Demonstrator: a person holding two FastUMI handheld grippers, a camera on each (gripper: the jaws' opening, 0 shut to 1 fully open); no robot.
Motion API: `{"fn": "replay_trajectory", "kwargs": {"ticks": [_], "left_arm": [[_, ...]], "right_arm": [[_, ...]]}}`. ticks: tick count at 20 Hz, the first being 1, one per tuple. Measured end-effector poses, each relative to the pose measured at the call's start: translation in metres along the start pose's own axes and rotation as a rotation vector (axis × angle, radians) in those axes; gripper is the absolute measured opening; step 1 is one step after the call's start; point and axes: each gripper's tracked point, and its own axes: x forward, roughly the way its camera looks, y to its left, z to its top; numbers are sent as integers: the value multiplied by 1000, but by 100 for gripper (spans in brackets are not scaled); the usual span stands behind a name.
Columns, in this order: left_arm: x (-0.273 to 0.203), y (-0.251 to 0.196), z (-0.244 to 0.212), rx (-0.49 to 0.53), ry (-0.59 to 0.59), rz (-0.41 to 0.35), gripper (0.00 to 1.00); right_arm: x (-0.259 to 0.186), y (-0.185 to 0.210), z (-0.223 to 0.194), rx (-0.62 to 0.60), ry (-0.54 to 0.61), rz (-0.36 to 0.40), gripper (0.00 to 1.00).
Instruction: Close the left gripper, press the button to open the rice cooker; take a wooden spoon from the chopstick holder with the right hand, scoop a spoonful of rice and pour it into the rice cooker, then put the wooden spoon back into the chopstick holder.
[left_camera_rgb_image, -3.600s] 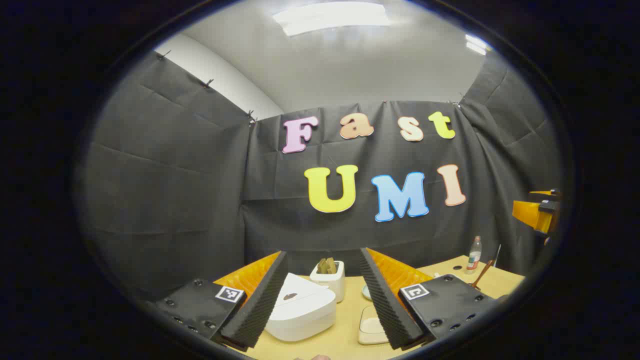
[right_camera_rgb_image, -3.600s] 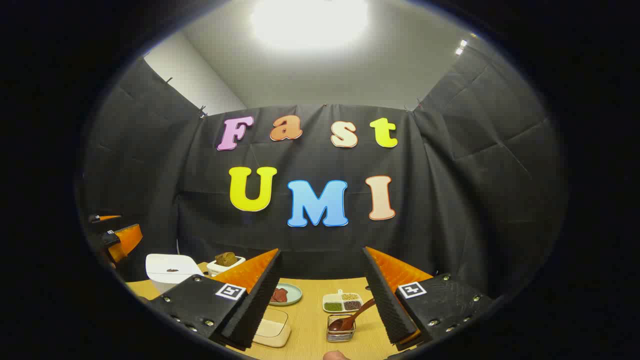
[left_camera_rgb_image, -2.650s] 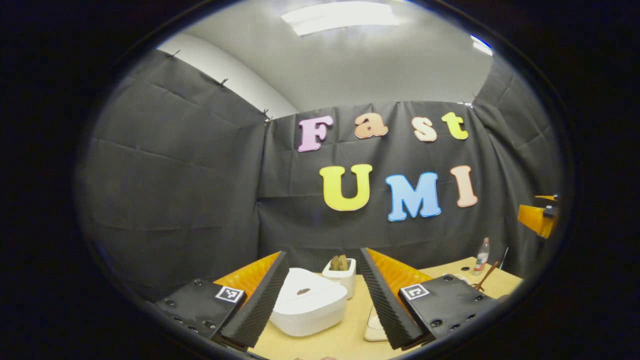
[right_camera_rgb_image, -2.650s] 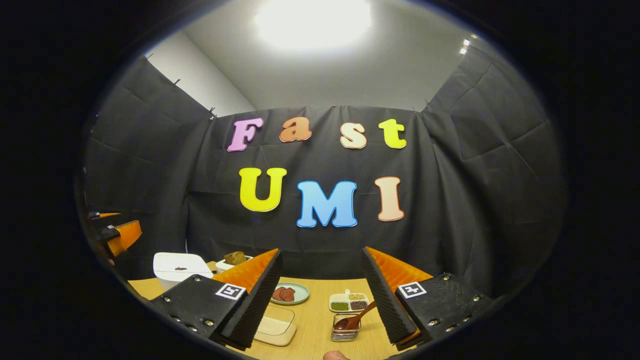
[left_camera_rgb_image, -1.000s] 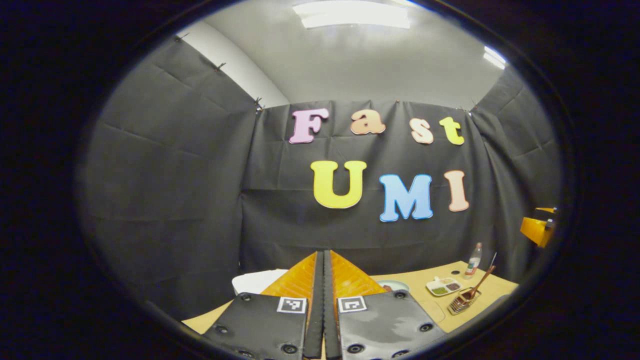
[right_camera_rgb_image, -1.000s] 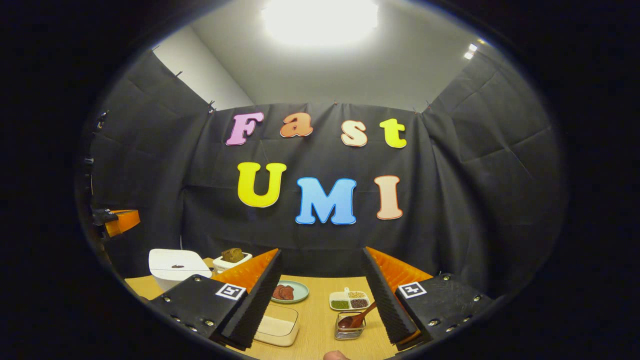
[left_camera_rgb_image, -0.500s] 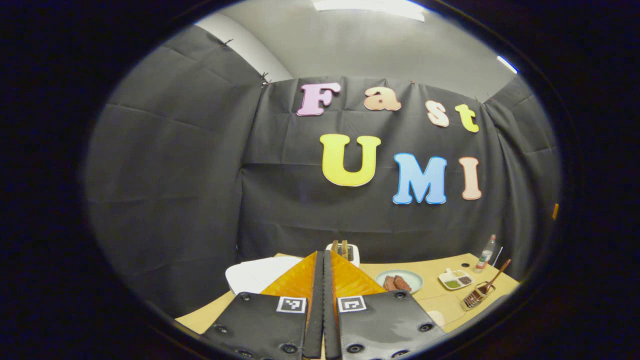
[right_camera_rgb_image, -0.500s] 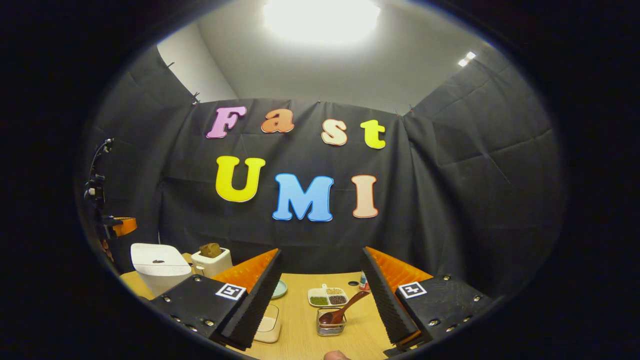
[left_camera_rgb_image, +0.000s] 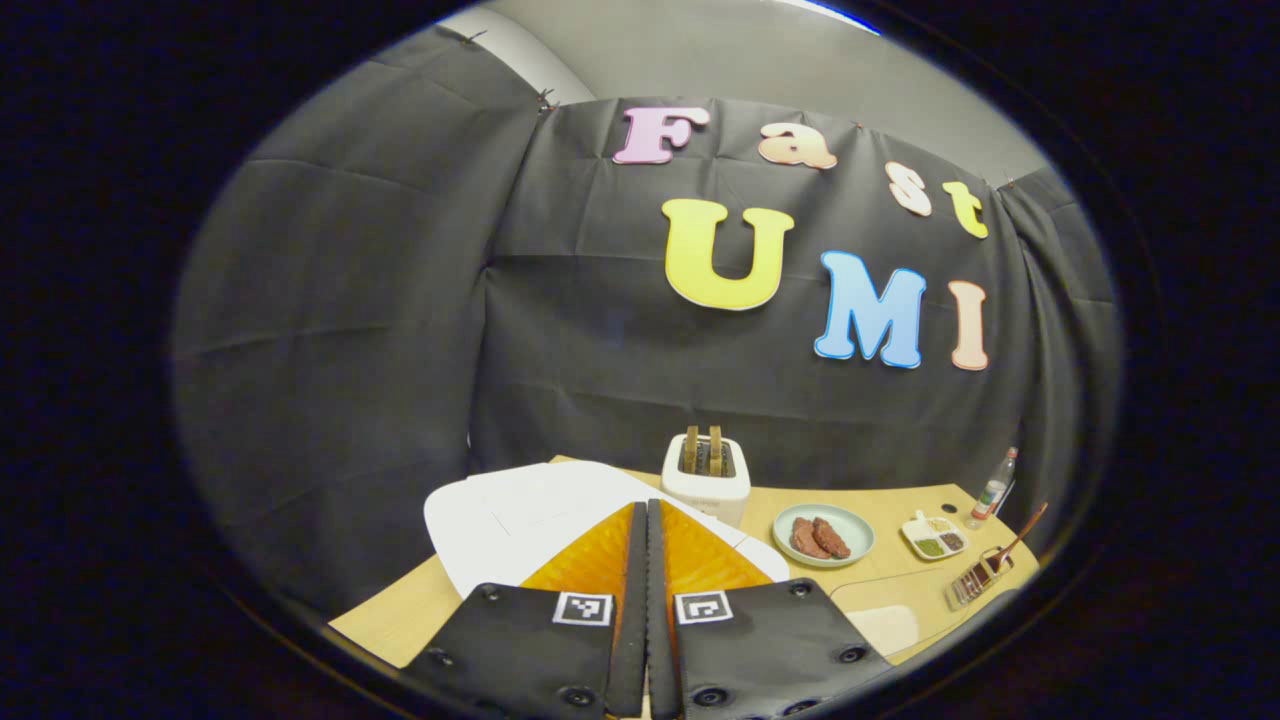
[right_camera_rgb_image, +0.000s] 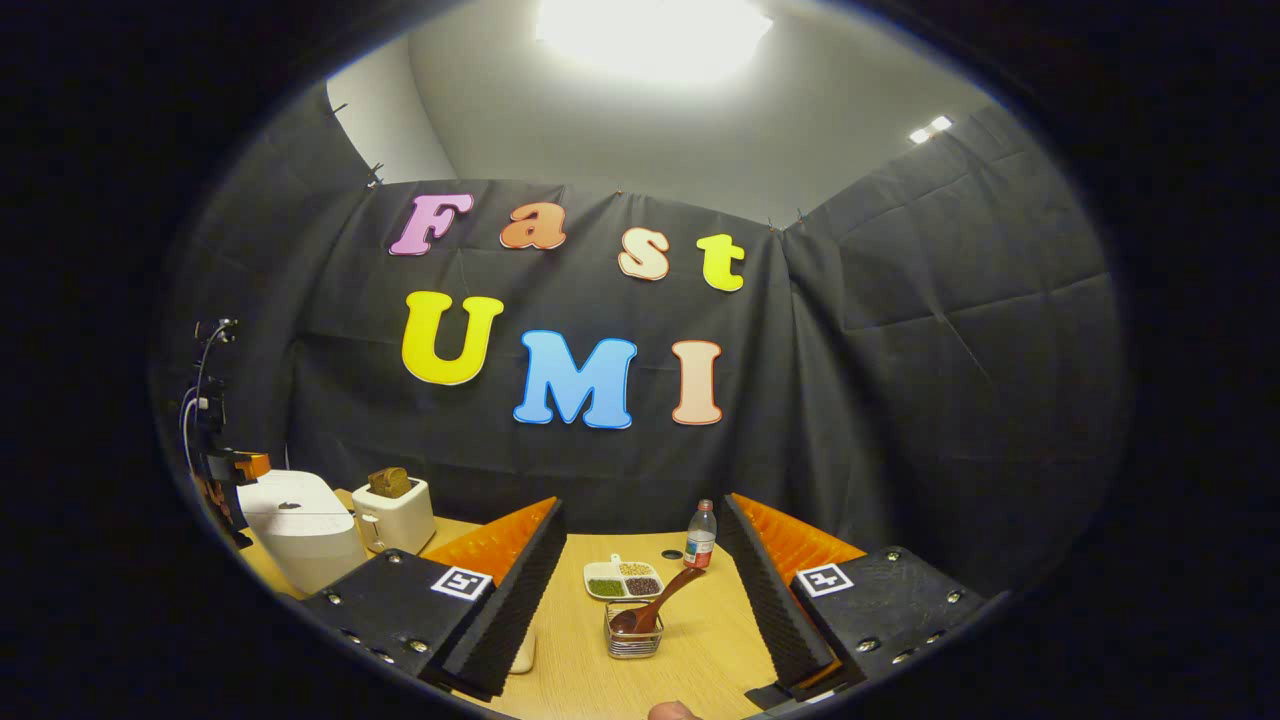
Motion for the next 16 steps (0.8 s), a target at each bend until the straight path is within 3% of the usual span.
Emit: {"fn": "replay_trajectory", "kwargs": {"ticks": [9, 16], "left_arm": [[26, 5, -57, 10, 116, 13, 10], [29, 3, -65, 35, 122, 18, 10]], "right_arm": [[-6, -12, -1, -18, 11, -48, 95], [-3, -15, 0, -15, 12, -43, 95]]}}
